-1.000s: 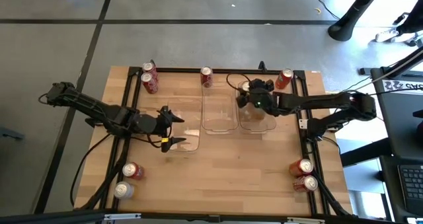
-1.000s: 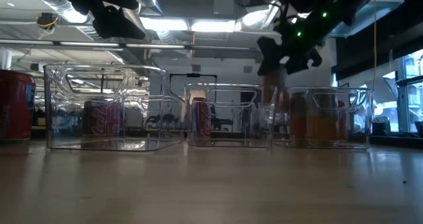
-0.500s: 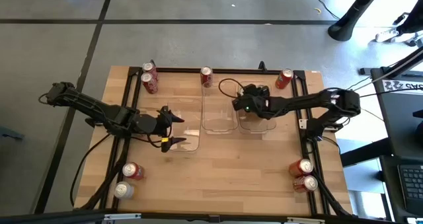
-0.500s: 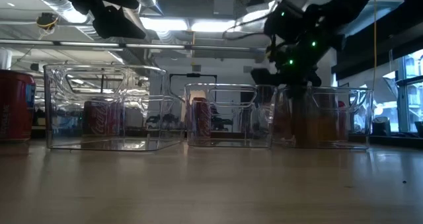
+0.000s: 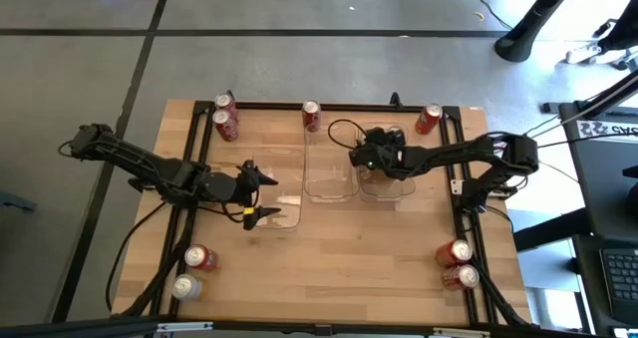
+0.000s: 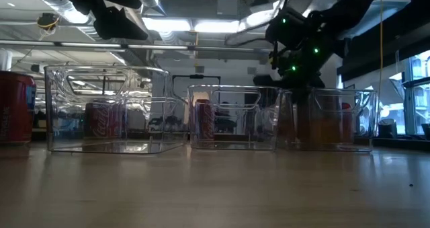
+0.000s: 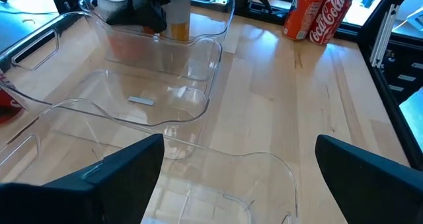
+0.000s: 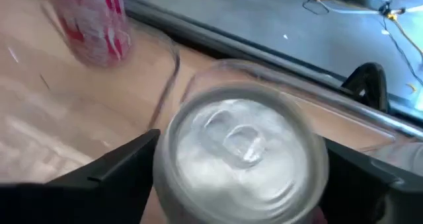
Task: Sort soda cans
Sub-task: Put the top white soda can into the right transparent bin, then put the white soda can into the right transparent bin
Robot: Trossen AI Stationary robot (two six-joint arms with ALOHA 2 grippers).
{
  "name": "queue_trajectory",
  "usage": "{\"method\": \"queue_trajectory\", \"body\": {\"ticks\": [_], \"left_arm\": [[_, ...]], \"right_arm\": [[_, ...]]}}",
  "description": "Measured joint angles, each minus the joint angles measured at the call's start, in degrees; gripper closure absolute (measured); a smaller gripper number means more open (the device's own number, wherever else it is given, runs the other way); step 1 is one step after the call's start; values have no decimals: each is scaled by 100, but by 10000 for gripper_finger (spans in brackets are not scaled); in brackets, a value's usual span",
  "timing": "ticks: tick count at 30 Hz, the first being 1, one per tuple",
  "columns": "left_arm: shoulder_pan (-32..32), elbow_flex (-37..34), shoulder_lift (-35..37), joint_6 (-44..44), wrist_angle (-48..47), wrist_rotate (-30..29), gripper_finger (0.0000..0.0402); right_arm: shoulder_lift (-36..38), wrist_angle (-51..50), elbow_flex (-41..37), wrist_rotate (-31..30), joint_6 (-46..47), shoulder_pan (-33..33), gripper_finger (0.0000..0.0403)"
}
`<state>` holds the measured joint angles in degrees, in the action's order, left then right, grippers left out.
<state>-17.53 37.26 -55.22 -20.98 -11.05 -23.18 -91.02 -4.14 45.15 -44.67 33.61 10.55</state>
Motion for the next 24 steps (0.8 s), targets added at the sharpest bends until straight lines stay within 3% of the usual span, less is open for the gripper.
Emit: {"method": "queue_trajectory", "body": {"ticks": [5,14,24], "left_arm": [[-1,0,0,-9,-4,0,20],[-1,0,0,-160,-2,0,20],[-1,0,0,-259,-42,0,20]], "right_arm": [[0,26,0,27,-57,0,20],[196,-806,425,194,-344,-4,29],[1042,-1384,592,403,-557,-7,27]]}}
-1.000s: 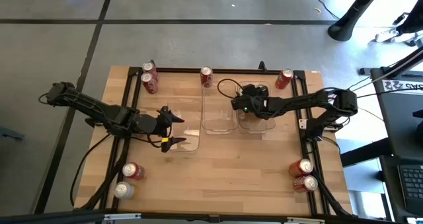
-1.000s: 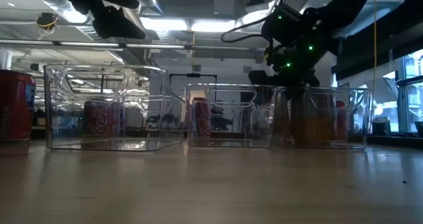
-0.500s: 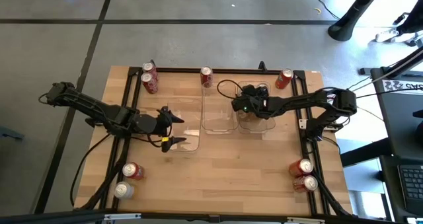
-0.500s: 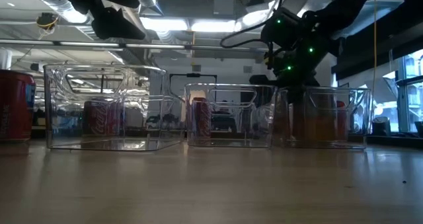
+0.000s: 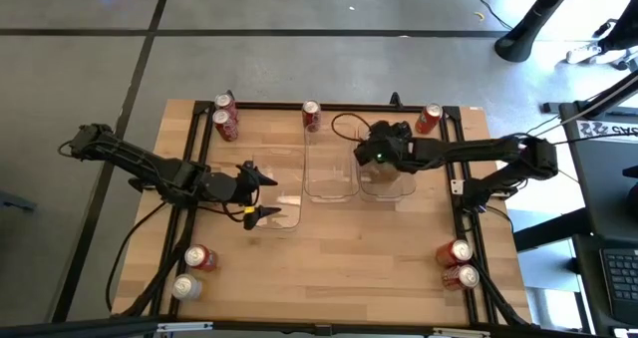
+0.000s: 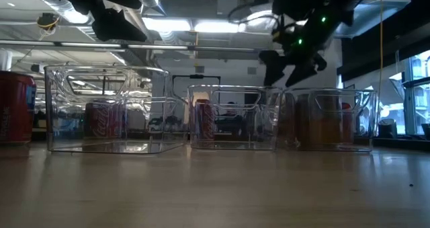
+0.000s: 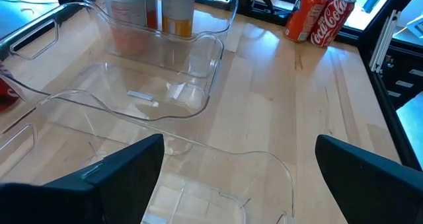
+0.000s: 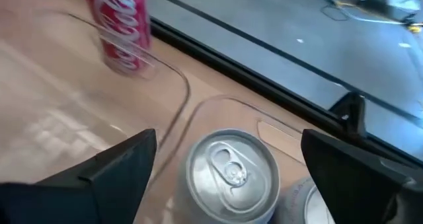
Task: Sort soda cans
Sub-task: Put the white soda can into the right transparent bin
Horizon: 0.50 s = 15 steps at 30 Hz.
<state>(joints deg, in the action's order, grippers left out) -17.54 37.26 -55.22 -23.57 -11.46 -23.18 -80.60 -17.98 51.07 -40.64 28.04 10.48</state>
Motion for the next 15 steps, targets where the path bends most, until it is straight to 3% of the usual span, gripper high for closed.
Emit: {"method": "queue_trajectory", "body": {"ticks": [11,15], "left_arm": [[4,0,0,-170,34,-12,20],[12,0,0,-610,237,-63,20]], "right_arm": [[994,31,0,667,-703,-2,27],[1139,344,0,1741,-899,-310,26]]}}
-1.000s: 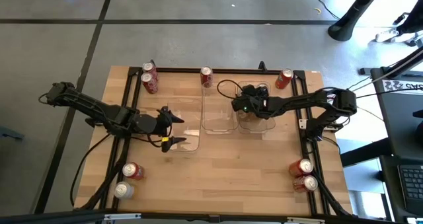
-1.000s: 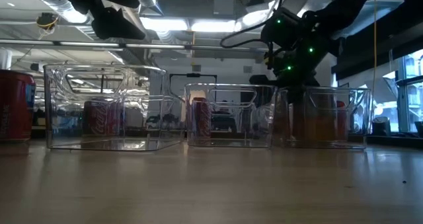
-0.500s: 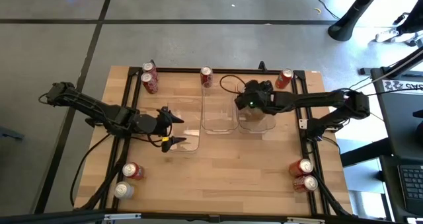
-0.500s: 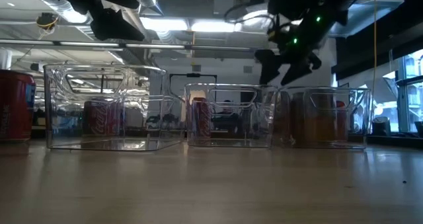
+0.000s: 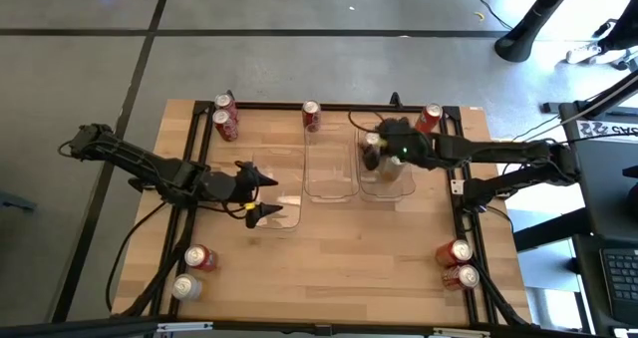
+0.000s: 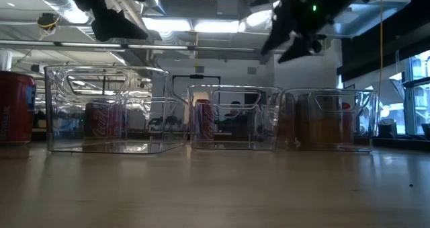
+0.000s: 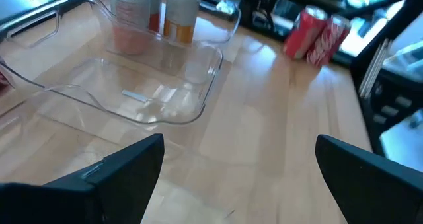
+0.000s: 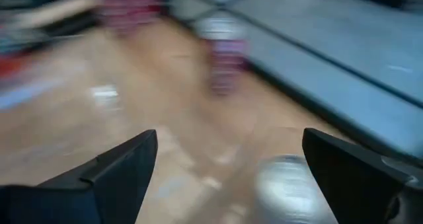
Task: Sort soda cans
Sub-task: Put the white soda can into the right transparent bin
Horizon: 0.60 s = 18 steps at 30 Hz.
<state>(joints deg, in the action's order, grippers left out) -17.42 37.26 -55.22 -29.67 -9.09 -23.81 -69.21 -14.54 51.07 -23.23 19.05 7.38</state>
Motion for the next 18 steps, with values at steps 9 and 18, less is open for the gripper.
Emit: {"method": "queue_trajectory", "body": {"ticks": [9,18], "left_arm": [[-9,260,-1,926,-23,162,20],[-273,2233,7,-775,-4546,391,20]], "right_arm": [[-239,1144,4,512,-435,-1686,26],[-871,1164,4,196,-3,-2413,26]]}}
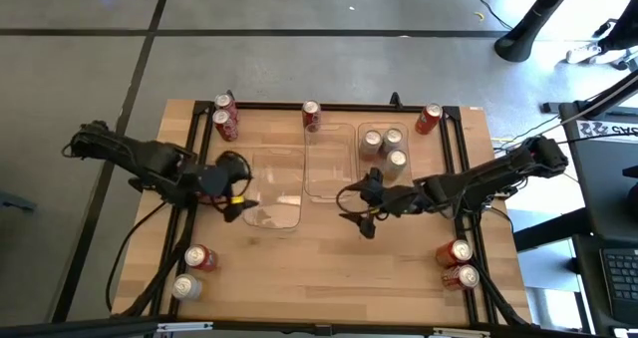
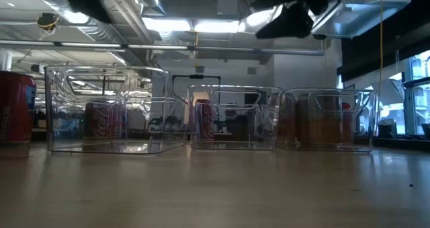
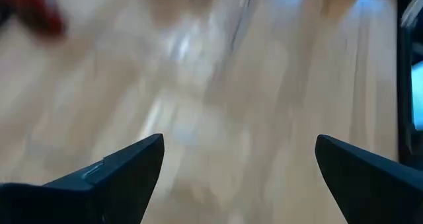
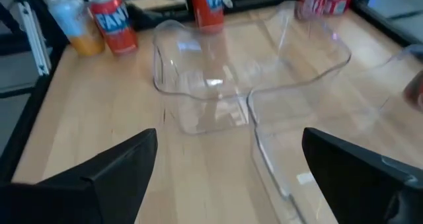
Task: Sort soda cans
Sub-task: Put the white soda can into the right transparent bin
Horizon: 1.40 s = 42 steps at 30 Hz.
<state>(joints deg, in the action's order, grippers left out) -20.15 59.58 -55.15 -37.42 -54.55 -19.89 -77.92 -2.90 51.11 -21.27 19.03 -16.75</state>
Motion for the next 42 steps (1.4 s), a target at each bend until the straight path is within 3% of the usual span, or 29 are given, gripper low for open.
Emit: {"method": "queue_trajectory", "body": {"ticks": [4,7,15,25,37,42], "left_arm": [[-447,519,3,-1245,-1219,614,20],[-881,582,-3,-2059,-1545,980,20],[-1922,556,-375,-3769,-1540,1775,20],[-2856,806,-1525,-4999,-1533,3119,20],[-3804,1103,-2020,-7420,-1680,3371,20],[-4049,1102,-2187,-7901,-1639,3370,20]], "right_arm": [[-308,112,0,13,292,-26,26],[-555,358,0,32,302,-95,26],[-962,896,-2,290,151,-90,26],[-989,933,-2,292,0,-92,26],[-989,931,-2,354,-4,-92,26],[-989,931,-4,443,-112,-92,26]]}}
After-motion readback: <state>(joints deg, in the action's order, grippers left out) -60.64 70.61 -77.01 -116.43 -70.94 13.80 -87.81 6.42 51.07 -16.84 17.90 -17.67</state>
